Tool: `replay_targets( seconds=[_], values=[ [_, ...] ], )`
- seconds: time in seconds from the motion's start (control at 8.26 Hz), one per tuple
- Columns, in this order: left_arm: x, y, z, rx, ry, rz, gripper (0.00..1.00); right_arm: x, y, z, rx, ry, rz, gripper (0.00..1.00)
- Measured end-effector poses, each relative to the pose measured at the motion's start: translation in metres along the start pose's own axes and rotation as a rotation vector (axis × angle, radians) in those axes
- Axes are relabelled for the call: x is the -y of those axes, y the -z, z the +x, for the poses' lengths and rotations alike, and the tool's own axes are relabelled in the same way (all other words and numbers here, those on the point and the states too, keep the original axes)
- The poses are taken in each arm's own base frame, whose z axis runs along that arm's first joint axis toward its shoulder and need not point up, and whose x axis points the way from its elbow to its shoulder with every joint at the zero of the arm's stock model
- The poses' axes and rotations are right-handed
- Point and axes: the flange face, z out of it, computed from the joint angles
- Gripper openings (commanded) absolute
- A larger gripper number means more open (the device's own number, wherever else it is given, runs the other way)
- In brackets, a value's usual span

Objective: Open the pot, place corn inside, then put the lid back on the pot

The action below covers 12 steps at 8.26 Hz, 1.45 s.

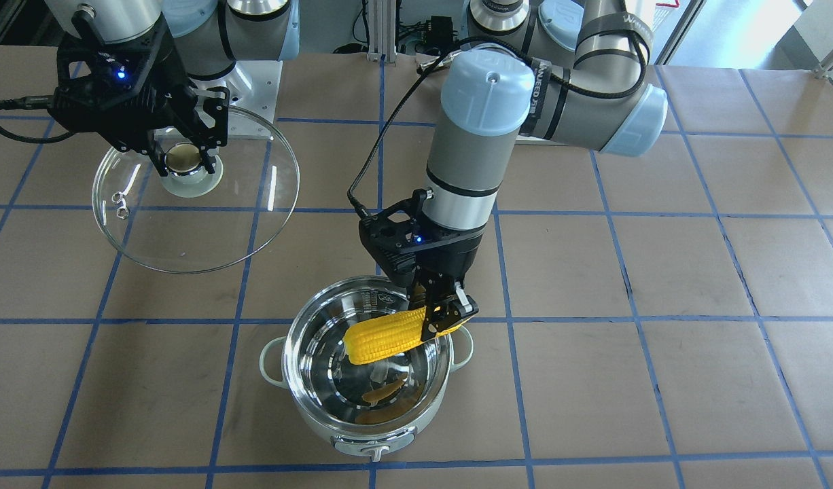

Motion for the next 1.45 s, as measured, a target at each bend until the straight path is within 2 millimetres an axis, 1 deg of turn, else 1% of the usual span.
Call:
replay_targets(
  seconds=[0.12,0.36,0.73,0.85,0.97,1.09,1.21,1.45],
  values=[
    [0.008,-0.020,0.012,-0.017,0.012,-0.007,0.00,0.000,-0.001,0.001,0.001,0.001,0.000,0.27],
    [0.013,-0.048,0.024,-0.046,0.016,-0.027,0.00,0.000,-0.002,0.000,0.001,0.004,0.000,0.27],
    [0.013,-0.073,0.031,-0.076,0.013,-0.048,0.00,0.000,-0.002,0.000,0.002,0.005,-0.001,0.26],
    [0.014,-0.078,0.033,-0.092,0.014,-0.042,0.19,0.000,-0.002,0.000,0.002,0.006,-0.001,0.26],
    [0.015,-0.081,0.034,-0.103,0.014,-0.036,0.53,0.000,-0.002,0.000,0.002,0.007,-0.001,0.26],
    [0.016,-0.083,0.035,-0.109,0.016,-0.033,0.95,0.000,-0.002,0.000,0.002,0.007,-0.001,0.26],
    [0.016,-0.084,0.035,-0.113,0.018,-0.032,1.00,0.000,-0.002,0.000,0.002,0.007,-0.001,0.26],
    [0.017,-0.082,0.035,-0.112,0.039,-0.031,1.00,0.000,-0.002,0.000,0.002,0.008,-0.001,0.26]
  ],
)
